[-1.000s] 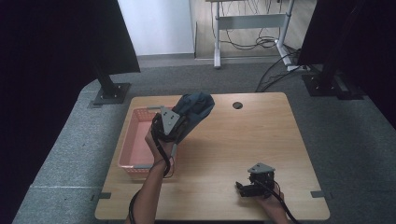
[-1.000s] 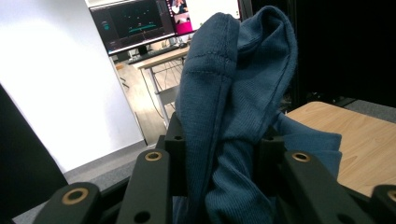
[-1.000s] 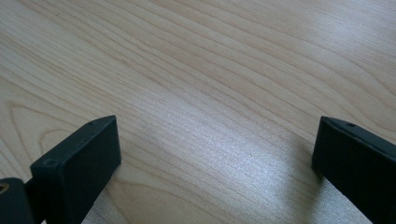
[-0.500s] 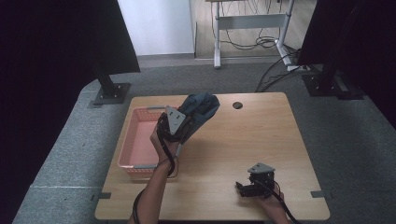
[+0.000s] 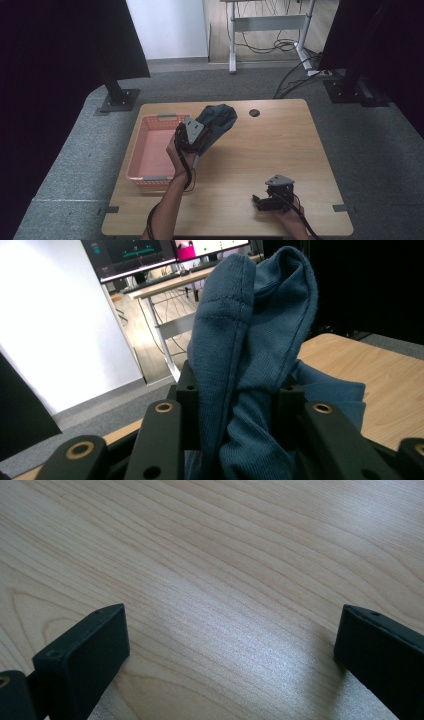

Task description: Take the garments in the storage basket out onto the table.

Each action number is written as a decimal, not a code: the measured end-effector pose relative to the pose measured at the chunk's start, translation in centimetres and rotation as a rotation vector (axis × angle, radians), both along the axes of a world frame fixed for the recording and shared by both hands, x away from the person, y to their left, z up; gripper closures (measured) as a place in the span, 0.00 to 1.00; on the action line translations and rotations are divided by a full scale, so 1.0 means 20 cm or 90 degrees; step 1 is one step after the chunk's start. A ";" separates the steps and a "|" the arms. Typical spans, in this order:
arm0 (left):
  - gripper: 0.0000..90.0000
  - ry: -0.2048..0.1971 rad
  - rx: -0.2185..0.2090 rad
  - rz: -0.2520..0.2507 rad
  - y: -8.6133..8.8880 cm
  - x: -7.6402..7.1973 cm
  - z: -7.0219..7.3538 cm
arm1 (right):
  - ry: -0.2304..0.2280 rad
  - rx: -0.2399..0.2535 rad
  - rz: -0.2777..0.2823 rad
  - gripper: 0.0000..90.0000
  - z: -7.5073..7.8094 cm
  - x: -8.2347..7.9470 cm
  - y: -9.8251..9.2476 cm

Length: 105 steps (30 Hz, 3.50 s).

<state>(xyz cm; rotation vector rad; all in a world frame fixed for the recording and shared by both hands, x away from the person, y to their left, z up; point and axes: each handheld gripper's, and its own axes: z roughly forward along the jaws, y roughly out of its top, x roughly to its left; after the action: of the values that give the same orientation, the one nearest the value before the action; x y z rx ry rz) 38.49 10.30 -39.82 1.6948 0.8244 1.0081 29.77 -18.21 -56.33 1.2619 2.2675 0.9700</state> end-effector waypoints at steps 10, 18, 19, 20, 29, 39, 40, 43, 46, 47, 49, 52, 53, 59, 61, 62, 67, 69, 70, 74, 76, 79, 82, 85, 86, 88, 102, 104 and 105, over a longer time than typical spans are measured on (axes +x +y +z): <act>0.73 0.018 0.010 -0.006 -0.04 0.02 -0.08 | 0.000 0.000 0.000 0.01 0.00 0.00 0.00; 0.73 0.035 0.010 -0.006 -0.06 0.03 -0.13 | 0.000 0.000 0.000 0.01 0.00 0.00 0.00; 0.73 0.037 0.012 -0.006 -0.06 0.04 -0.14 | 0.000 0.000 0.000 0.01 0.00 0.00 0.00; 0.73 0.039 0.013 -0.007 -0.06 0.04 -0.14 | 0.001 0.001 0.001 0.01 0.00 0.00 0.00; 0.73 0.056 0.017 -0.010 -0.09 0.05 -0.21 | 0.001 0.000 0.000 0.01 0.00 0.00 0.00; 0.73 0.080 0.025 -0.015 -0.14 0.08 -0.29 | 0.000 0.000 0.001 0.01 0.00 0.00 0.00; 0.73 0.081 0.027 -0.016 -0.14 0.08 -0.29 | 0.000 0.000 0.001 0.01 0.00 0.00 0.00; 0.72 0.082 0.030 -0.018 -0.15 0.08 -0.30 | 0.000 0.000 0.001 0.01 0.00 0.00 0.00; 0.72 0.089 0.027 -0.019 -0.15 0.09 -0.32 | 0.000 0.000 0.002 0.01 0.00 0.00 0.00; 0.72 0.091 0.026 -0.022 -0.15 0.09 -0.32 | 0.000 0.000 0.002 0.01 0.00 0.00 0.00; 0.72 0.096 0.023 -0.028 -0.15 0.09 -0.33 | 0.000 0.000 0.002 0.01 0.00 0.00 0.00; 0.72 0.102 0.017 -0.032 -0.15 0.09 -0.34 | -0.001 0.000 0.002 0.01 0.00 0.00 0.00; 0.72 0.103 0.016 -0.032 -0.15 0.09 -0.35 | -0.001 0.000 0.002 0.01 0.00 0.00 0.00; 0.70 0.114 -0.002 -0.044 -0.16 0.09 -0.38 | 0.000 0.000 0.002 0.01 0.00 0.00 0.00; 0.69 0.121 -0.009 -0.052 -0.16 0.08 -0.40 | 0.000 0.000 0.002 0.01 0.00 0.00 0.00; 0.69 0.125 -0.010 -0.058 -0.16 0.08 -0.41 | 0.000 0.000 0.002 0.01 0.00 0.00 0.00; 0.67 0.142 -0.008 -0.075 -0.19 0.07 -0.45 | 0.000 0.000 0.002 0.01 0.00 0.00 0.00; 0.67 0.146 -0.005 -0.082 -0.20 0.07 -0.46 | 0.000 0.000 0.002 0.01 0.00 0.00 0.00; 0.66 0.151 -0.006 -0.087 -0.20 0.06 -0.47 | 0.000 0.000 0.002 0.01 0.00 0.00 0.00; 0.65 0.164 -0.007 -0.100 -0.21 0.06 -0.49 | 0.000 0.000 0.002 0.01 0.00 0.00 0.00; 0.64 0.169 -0.009 -0.104 -0.22 0.05 -0.50 | 0.000 0.000 0.002 0.01 0.00 0.00 0.00; 0.62 0.177 -0.009 -0.112 -0.23 0.05 -0.52 | 0.000 0.000 0.002 0.01 0.00 0.00 0.00; 0.59 0.189 -0.010 -0.126 -0.24 0.05 -0.53 | 0.000 0.000 0.002 0.01 0.00 0.00 0.00; 0.55 0.200 -0.008 -0.144 -0.25 0.05 -0.56 | 0.000 0.000 0.002 0.01 0.00 0.00 0.00; 0.52 0.201 -0.003 -0.146 -0.25 0.04 -0.57 | 0.000 0.000 0.002 0.01 0.00 0.00 0.00; 0.49 0.206 -0.002 -0.155 -0.25 0.04 -0.58 | -0.001 0.000 0.002 0.01 0.00 0.00 0.00; 0.24 0.218 -0.012 -0.158 -0.21 0.00 -0.60 | -0.001 -0.001 0.002 0.01 0.00 0.00 0.00; 0.21 0.216 -0.013 -0.161 -0.21 -0.01 -0.60 | -0.001 -0.001 0.002 0.01 0.00 0.00 0.00; 0.21 0.216 -0.014 -0.168 -0.21 -0.01 -0.60 | -0.001 -0.001 0.002 0.01 0.00 0.00 0.00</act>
<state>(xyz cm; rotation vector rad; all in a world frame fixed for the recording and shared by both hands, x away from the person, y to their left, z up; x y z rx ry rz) 38.31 6.20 -51.76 1.9259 0.7938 0.5390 29.74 -18.21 -56.34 1.2581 2.2690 0.9703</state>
